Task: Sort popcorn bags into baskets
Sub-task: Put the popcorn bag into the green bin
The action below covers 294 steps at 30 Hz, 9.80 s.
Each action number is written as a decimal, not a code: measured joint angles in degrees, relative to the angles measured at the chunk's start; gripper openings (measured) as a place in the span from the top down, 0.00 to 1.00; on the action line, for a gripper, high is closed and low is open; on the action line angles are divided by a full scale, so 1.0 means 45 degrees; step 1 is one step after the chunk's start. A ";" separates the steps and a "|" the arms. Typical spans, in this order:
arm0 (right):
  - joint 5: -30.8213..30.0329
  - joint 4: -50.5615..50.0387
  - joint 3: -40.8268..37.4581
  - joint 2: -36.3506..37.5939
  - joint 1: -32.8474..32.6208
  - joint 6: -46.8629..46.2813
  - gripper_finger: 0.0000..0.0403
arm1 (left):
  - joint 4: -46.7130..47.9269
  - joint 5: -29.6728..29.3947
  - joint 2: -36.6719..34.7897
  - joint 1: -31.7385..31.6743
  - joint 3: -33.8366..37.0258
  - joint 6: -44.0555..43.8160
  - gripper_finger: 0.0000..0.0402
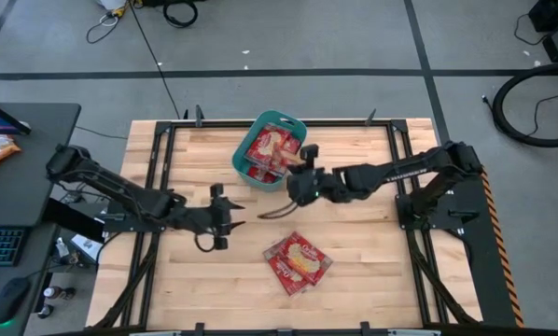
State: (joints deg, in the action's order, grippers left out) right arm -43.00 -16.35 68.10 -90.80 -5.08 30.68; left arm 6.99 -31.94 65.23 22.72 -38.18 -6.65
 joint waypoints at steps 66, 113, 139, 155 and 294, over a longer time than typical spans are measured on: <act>0.4608 -0.0643 0.1564 -0.0338 0.0184 -0.3028 0.66 | -0.6533 -0.0646 -0.1810 -0.1080 0.2332 0.0943 0.52; 0.5131 -0.8495 -0.0748 -0.3512 -0.3520 -1.3663 0.67 | -0.7495 0.2171 -0.1496 -0.2687 0.2327 0.5109 0.52; 0.2217 -0.5394 -0.2208 -0.3157 -0.3930 -1.6206 0.51 | -0.7378 0.2181 -0.1496 -0.2754 0.2332 0.4958 0.52; 0.2513 -0.4882 -0.2764 -0.3128 -0.3760 -1.6492 0.48 | -0.7383 0.2179 -0.1496 -0.2754 0.2332 0.4953 0.52; 1.1191 0.0874 0.1105 -0.5931 -0.3381 -0.6787 0.91 | -0.3390 -0.0325 -0.4497 -0.1447 0.2580 -0.0382 0.52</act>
State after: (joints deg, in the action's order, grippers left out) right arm 7.35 -12.42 73.07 -117.49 -20.29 0.14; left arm -8.27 -33.41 44.99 16.21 -26.57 -8.37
